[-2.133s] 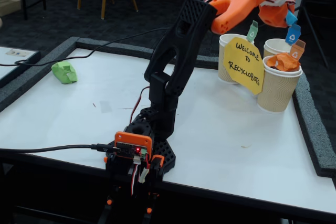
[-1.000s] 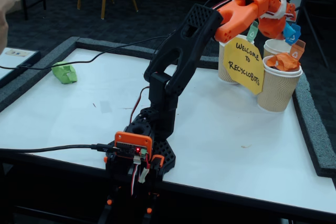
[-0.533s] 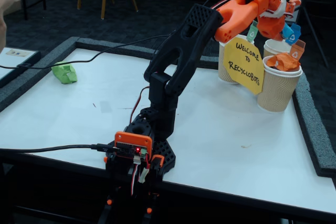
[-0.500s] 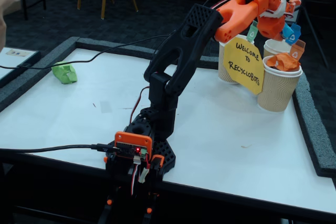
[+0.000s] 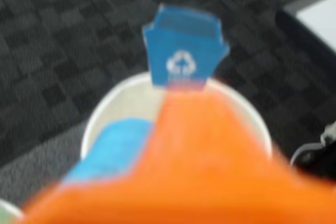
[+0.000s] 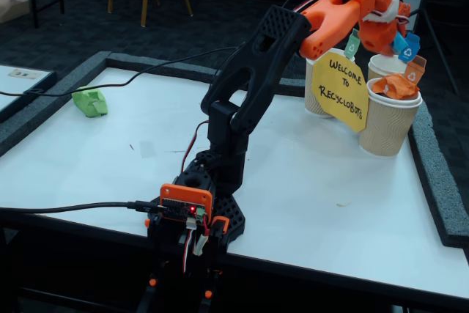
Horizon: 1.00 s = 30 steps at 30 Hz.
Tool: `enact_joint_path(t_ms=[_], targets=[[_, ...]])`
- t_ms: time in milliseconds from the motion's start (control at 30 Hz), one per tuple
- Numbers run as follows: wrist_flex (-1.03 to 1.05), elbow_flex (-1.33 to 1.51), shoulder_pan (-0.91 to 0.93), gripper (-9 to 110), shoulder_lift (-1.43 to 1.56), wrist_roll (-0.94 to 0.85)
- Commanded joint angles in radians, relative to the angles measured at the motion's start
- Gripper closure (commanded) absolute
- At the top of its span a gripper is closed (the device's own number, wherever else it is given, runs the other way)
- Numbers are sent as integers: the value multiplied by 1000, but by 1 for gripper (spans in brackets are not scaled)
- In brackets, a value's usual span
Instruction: Sort rubbish by color.
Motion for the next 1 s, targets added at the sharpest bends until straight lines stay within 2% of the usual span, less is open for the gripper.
enact_joint_path(t_ms=[0, 100, 200, 333, 400, 433, 800, 967], targets=[[35, -140, -11, 62, 55, -31], [61, -133, -11, 60, 55, -31], [69, -132, -9, 66, 55, -31], [67, -143, -6, 91, 55, -31], [71, -163, -3, 100, 57, -31], [75, -175, -2, 101, 57, -31], [114, -287, 6, 100, 97, -25], [133, -184, 9, 82, 169, -31]])
